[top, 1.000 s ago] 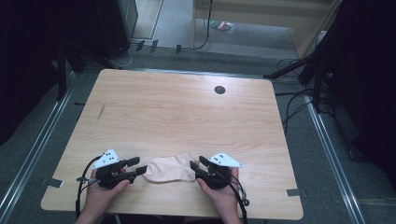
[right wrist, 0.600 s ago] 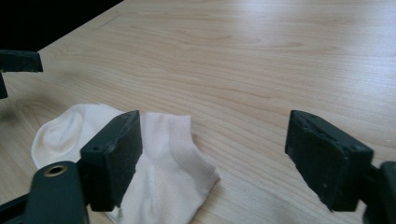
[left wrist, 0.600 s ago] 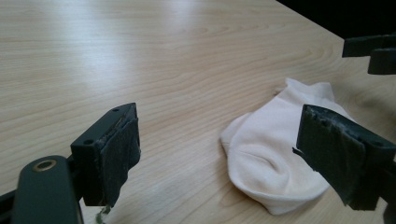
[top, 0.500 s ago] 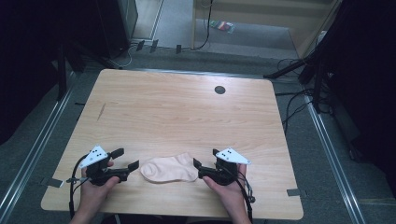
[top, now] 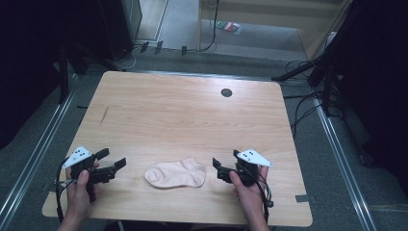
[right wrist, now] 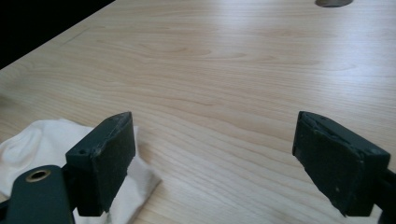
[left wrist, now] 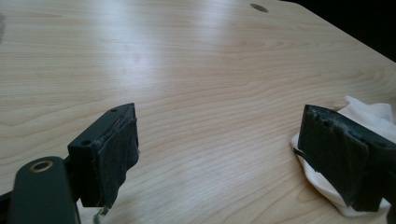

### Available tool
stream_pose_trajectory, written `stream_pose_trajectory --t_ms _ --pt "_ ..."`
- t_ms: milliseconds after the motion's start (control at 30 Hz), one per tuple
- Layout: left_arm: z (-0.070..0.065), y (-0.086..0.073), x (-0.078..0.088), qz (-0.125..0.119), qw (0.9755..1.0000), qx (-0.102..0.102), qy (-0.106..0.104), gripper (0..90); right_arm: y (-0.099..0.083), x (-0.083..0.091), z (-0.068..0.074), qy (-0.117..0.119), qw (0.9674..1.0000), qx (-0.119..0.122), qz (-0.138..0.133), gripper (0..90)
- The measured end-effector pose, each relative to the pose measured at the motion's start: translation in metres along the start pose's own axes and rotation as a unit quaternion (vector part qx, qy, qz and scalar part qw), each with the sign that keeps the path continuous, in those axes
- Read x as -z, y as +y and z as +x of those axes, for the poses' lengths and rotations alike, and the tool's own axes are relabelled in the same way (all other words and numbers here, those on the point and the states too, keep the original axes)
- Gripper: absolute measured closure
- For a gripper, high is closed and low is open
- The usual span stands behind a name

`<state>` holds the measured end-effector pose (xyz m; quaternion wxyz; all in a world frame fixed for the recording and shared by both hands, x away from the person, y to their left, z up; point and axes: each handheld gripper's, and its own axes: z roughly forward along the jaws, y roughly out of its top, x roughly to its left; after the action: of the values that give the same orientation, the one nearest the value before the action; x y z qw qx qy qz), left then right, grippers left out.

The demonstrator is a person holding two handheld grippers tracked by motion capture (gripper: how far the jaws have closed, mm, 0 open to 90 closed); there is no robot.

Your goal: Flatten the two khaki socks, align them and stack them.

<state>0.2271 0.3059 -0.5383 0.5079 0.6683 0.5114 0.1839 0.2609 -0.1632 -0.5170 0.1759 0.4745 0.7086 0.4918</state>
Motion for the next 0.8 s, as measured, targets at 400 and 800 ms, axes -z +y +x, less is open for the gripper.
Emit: stream_pose_trajectory --t_ms 400,800 --pt "0.021 -0.001 0.010 0.000 0.9995 0.004 0.033 13.2 0.003 0.017 -0.037 -0.030 0.9993 -0.019 -0.012 13.2" --pt "0.046 -0.004 0.026 -0.002 0.9970 0.013 0.076 13.2 -0.007 0.051 -0.092 -0.090 0.9948 -0.041 -0.024 13.3"
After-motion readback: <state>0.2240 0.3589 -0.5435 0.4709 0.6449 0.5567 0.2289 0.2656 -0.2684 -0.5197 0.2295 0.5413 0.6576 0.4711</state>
